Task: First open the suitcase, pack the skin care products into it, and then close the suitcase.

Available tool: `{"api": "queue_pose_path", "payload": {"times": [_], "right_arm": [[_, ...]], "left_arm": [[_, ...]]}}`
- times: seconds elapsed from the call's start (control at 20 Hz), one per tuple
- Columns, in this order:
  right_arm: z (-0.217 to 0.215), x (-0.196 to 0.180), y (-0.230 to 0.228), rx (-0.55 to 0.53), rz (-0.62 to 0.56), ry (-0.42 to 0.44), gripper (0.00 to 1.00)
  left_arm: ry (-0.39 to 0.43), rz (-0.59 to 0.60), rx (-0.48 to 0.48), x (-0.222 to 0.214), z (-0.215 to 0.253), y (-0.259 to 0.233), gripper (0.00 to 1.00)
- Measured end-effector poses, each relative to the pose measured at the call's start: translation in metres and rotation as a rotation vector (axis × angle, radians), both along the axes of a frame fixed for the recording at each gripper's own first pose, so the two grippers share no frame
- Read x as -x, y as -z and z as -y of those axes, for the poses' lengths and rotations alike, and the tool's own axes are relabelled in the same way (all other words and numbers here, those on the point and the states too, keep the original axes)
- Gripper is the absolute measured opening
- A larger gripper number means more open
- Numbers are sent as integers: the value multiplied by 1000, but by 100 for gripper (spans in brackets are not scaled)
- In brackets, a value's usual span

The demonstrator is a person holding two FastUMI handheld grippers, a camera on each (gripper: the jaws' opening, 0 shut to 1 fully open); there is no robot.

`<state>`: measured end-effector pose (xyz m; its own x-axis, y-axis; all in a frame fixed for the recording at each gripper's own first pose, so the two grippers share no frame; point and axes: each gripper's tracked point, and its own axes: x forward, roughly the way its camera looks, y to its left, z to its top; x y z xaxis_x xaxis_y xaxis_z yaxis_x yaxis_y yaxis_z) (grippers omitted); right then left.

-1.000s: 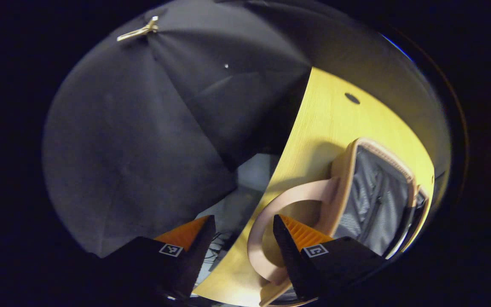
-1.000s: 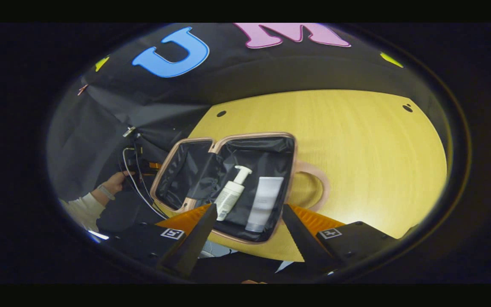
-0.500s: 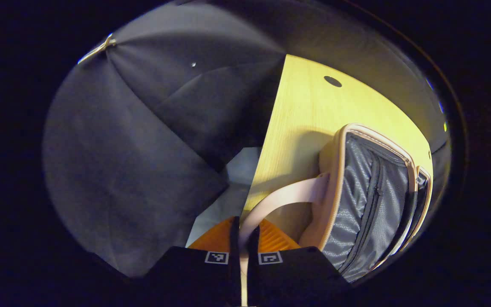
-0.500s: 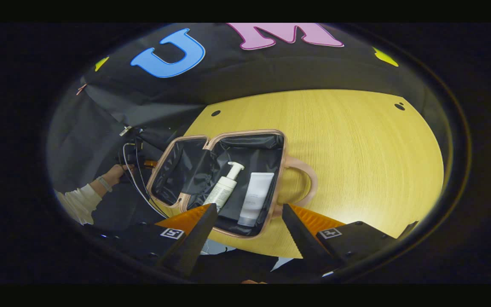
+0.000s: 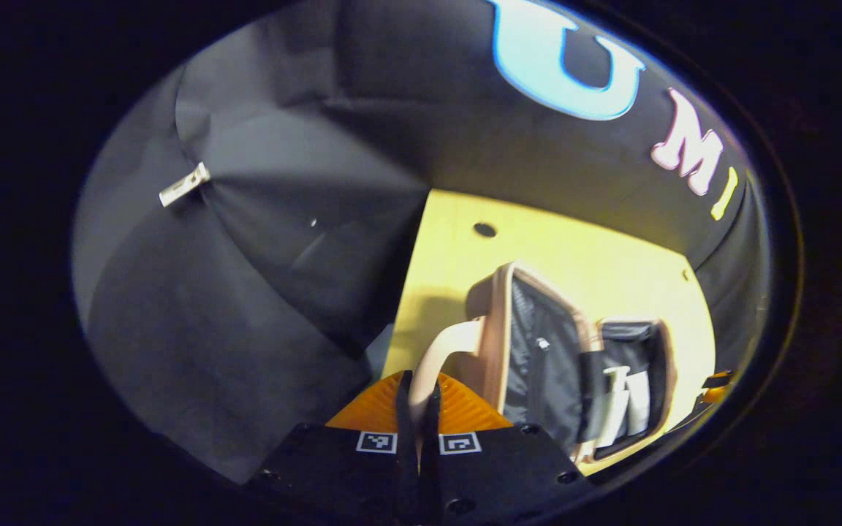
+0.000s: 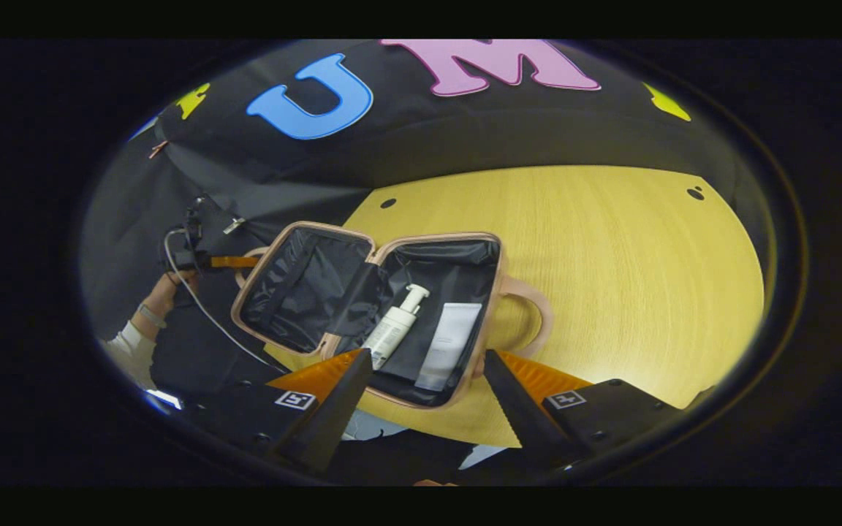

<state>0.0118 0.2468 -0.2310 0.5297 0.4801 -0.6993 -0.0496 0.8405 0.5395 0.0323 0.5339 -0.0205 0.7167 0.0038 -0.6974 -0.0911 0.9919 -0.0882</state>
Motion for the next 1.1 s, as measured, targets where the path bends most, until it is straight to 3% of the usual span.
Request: {"api": "queue_pose_path", "payload": {"times": [0.25,0.5,0.8,1.1], "right_arm": [[15,16,-10,-37,50,-24,98],[78,42,-8,-39,56,22,97],[170,79,-4,-23,36,149,98],[252,118,3,49,27,299,97]], "left_arm": [[119,190,153,11,124,-103,6],[270,217,226,19,269,-141,6],[416,47,375,10,438,-67,6],[447,-197,297,6,509,68,6]]}}
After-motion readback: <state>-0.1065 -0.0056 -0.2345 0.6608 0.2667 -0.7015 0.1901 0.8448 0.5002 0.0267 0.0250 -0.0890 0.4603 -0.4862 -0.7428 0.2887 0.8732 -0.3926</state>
